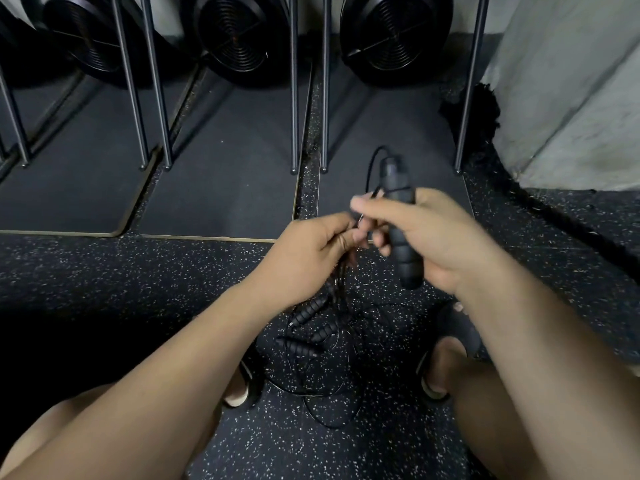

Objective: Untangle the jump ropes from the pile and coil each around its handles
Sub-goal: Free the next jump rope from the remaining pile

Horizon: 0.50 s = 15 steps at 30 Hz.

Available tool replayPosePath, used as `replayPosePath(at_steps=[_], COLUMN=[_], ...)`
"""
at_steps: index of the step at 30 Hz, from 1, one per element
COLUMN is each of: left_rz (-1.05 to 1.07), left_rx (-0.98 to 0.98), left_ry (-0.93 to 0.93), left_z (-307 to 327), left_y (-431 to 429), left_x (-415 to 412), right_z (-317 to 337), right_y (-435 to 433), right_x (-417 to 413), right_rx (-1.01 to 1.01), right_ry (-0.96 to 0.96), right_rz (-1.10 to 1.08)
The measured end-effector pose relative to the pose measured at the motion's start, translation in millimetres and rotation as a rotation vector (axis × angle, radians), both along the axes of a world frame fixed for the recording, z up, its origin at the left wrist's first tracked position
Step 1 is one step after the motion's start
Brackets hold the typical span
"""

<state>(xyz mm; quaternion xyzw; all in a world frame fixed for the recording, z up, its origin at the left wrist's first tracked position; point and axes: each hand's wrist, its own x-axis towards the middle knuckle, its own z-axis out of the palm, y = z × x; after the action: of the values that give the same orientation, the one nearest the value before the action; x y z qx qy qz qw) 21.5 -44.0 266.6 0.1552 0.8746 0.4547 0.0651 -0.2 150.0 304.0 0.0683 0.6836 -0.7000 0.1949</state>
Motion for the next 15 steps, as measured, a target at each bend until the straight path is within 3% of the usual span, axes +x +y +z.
replayPosePath(at_steps=[4, 7, 15], left_rz=[0.025, 0.024, 0.003], left_rx=[0.015, -0.009, -0.099], left_ry=[0.042, -0.026, -0.182], left_z=[2.5, 0.9, 2.5], left_y=[-5.6, -9.9, -15.6], left_x=[-0.8, -1.7, -2.6], right_z=[-4.9, -1.6, 22.0], right_y=[-9.0, -12.2, 7.3], right_x=[3.9, 5.0, -5.0], right_rx=[0.171, 0.170, -0.158], right_ry=[0.163, 0.230, 0.261], right_rz=[-0.025, -0.043, -0.299])
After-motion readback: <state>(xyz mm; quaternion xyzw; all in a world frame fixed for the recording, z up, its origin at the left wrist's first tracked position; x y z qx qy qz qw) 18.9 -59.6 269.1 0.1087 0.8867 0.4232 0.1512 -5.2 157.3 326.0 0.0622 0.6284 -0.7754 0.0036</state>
